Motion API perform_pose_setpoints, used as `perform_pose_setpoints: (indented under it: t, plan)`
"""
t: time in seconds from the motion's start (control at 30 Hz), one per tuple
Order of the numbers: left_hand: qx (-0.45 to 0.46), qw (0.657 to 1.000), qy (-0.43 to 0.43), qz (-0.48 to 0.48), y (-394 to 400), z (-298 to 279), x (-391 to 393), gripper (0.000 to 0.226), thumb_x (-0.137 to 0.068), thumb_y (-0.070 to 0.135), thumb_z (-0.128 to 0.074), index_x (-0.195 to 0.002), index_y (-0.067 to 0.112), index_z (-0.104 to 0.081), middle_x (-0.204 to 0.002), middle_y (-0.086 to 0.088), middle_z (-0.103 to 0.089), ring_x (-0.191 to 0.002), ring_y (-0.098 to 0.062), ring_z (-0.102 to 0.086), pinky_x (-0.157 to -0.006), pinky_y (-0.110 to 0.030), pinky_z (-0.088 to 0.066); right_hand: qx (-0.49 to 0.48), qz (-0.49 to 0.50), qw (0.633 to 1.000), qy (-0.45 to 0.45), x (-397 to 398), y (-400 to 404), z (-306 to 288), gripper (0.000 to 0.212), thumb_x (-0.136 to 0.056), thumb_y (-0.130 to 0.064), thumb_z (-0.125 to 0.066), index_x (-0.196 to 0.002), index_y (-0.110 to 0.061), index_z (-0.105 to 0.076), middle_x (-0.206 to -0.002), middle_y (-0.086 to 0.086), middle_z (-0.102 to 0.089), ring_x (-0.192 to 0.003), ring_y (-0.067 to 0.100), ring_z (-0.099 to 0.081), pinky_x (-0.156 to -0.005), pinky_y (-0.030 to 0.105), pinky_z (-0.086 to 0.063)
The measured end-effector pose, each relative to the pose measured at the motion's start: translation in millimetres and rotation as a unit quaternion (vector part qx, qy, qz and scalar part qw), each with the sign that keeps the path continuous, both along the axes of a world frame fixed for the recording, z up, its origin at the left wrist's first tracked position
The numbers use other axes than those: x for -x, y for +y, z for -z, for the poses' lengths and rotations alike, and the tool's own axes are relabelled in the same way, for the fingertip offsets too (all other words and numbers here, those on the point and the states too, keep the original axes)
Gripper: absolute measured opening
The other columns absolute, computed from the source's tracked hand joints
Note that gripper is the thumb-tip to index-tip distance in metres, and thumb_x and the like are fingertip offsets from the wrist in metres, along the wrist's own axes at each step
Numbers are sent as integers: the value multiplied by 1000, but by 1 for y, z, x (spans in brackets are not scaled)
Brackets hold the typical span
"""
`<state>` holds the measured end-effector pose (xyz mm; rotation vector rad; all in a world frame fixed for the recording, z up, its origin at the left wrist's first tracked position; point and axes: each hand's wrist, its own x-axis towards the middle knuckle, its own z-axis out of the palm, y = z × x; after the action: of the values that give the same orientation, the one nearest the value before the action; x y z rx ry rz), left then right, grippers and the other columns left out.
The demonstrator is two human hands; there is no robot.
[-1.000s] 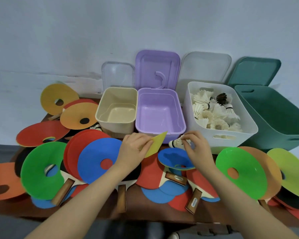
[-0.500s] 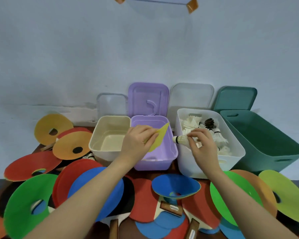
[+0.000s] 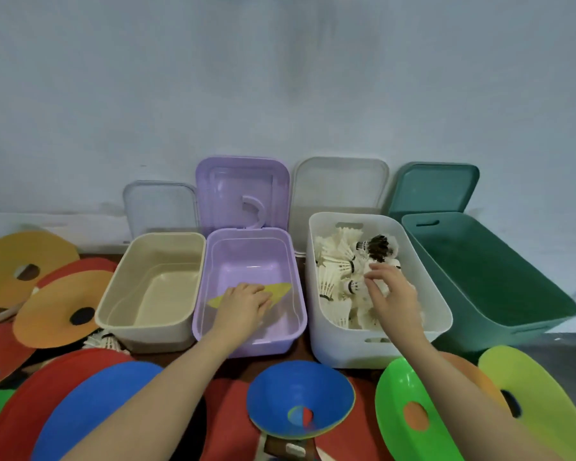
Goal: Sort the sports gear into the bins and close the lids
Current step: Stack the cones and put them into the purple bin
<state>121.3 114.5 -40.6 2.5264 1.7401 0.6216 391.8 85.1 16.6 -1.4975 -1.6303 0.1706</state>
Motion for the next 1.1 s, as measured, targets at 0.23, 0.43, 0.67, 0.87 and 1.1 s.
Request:
perform_pose_setpoints:
  t: [0.23,0.43,0.67,0.87,1.1]
  plan:
    - [168,983,41,-60,-18,18,-5,87,-72,62,-1,-132,26,-51,-141,3,-47,-127,-19,-43,-98,-31,-30,112,-62,971,-204,-4,-7,18,41,-93,-41,-40,-128,-25,-57,-133,-7,-55,-127,12,-46,-108,31,-24]
    - [110,993,-43,-30,-31,-3,-18,84,-73,58,-7,-128,17,-56,-133,-3,-54,-121,-24,-50,-96,-33,-34,271,-71,903,-326,-1,-11,15,50,-99,-49,-12,-148,-38,-5,-157,-14,0,-144,8,5,-114,36,7]
    - [19,998,-42,31,-47,-24,-27,48,-84,36,-34,-106,10,-67,-110,-7,-67,-100,-27,-63,-83,-38,-47,139,8,967,-212,4,-44,8,42,-98,-34,-42,-139,-26,-42,-150,0,-33,-135,26,-27,-108,39,-13]
    - [-30,996,-55,57,-76,-46,-53,43,-85,31,-38,-107,9,-67,-103,-5,-69,-93,-27,-64,-80,-38,-49,41,5,987,-158,-16,-85,12,28,-90,-23,-46,-110,-16,-65,-115,0,-59,-108,18,-47,-87,23,-22]
    - [-78,990,-80,80,-112,-54,-120,39,-86,29,-40,-110,12,-65,-106,-2,-66,-97,-21,-58,-82,-31,-36,28,10,990,-135,-81,-122,18,20,-89,-18,-52,-101,-14,-67,-100,-3,-63,-92,16,-55,-77,24,-29]
